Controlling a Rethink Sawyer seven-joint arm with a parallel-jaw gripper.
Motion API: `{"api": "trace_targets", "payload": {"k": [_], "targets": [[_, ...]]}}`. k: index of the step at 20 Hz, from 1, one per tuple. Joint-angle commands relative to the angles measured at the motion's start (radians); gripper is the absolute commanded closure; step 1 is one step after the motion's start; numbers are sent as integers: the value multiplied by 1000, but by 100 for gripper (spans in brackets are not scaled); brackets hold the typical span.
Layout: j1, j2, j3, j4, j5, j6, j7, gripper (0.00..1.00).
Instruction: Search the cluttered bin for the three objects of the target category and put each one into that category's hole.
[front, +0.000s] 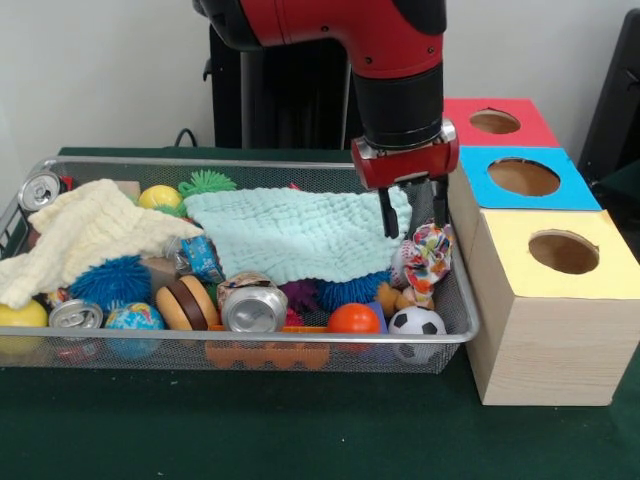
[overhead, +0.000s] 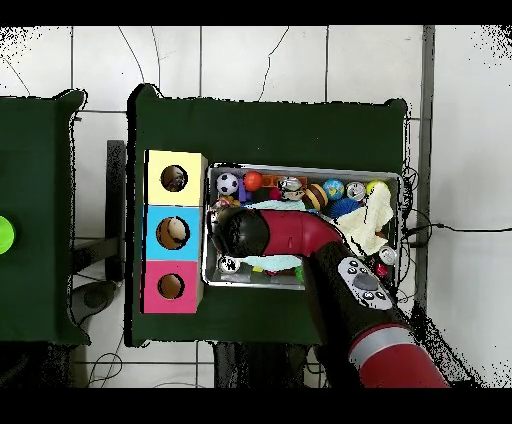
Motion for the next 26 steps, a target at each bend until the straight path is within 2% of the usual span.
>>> {"api": "trace_targets", "payload": {"k": [1, 8, 15, 26], "targets": [[49, 19, -19, 47, 81, -169, 295, 0], [93, 92, -49, 30, 99, -278, 284, 0], [107, 119, -61, 24, 110, -320, 266, 0], [89, 159, -51, -12, 95, -238, 185, 0]]}}
